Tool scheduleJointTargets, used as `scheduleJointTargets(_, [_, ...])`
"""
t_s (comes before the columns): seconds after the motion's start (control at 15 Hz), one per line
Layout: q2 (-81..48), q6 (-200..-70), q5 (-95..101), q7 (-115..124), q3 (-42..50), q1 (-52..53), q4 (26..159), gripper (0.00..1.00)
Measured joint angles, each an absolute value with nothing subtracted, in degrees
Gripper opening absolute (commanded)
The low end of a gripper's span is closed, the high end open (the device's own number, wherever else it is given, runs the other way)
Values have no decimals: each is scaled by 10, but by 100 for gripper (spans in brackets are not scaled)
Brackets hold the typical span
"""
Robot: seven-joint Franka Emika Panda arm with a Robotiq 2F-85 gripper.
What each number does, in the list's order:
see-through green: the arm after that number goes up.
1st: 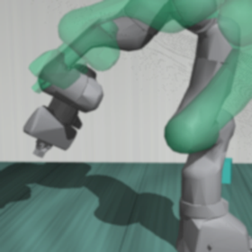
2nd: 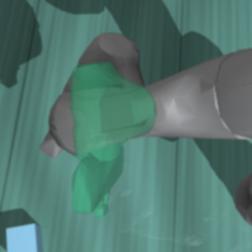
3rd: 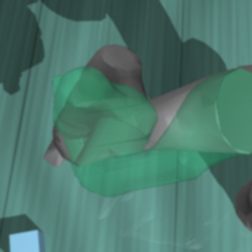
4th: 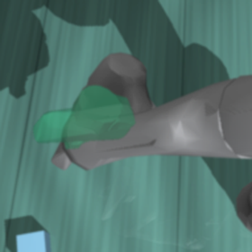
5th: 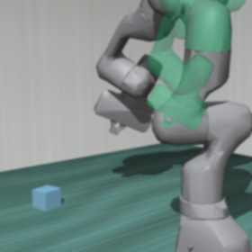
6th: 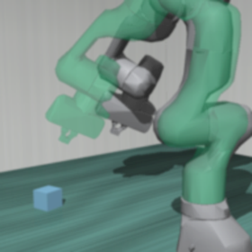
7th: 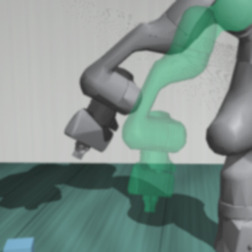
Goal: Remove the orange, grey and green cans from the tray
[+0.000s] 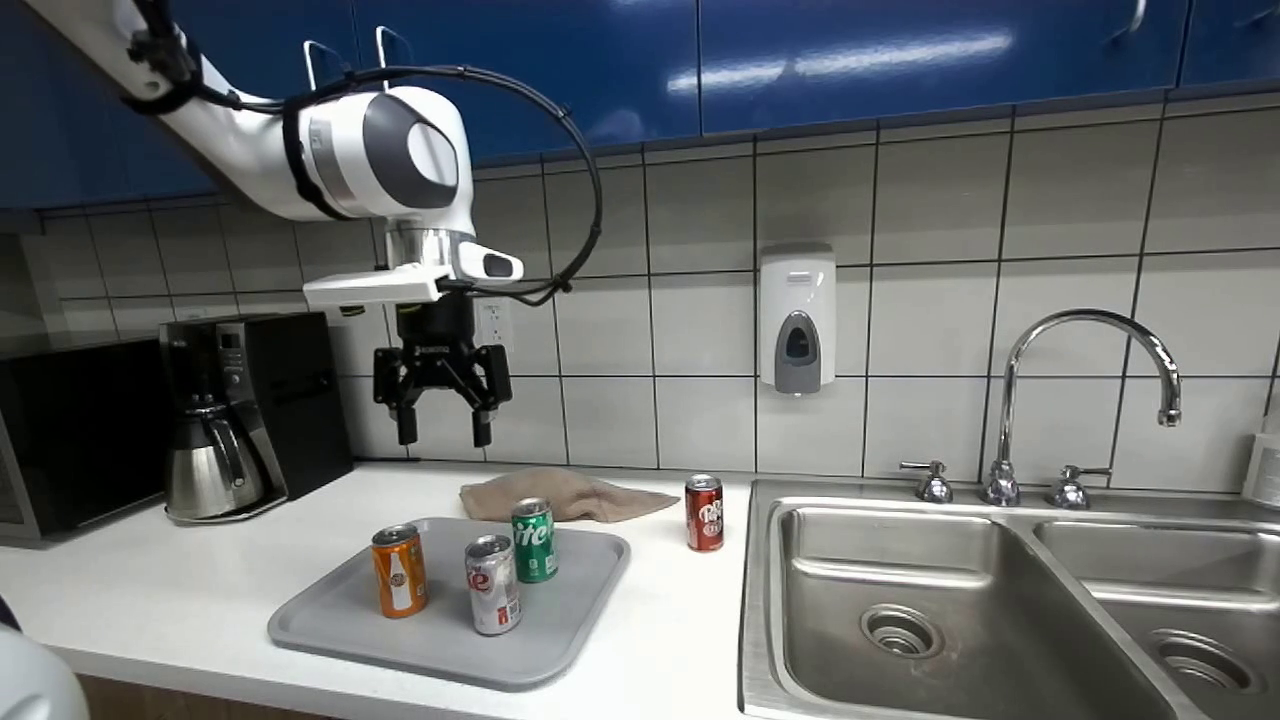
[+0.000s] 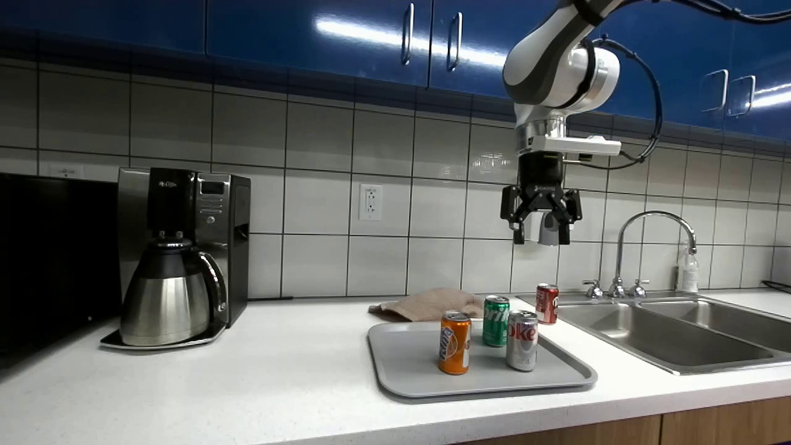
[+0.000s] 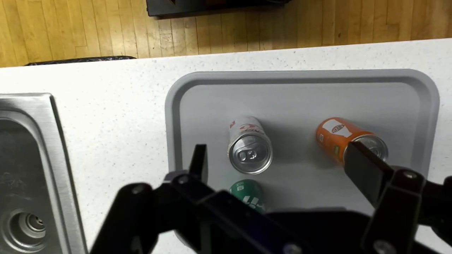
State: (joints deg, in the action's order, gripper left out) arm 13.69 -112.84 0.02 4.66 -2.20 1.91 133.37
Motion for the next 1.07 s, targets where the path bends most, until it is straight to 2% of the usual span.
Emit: scheduleJointTargets(1.07, [25,-1183,-9,151,-72,70,1300,100])
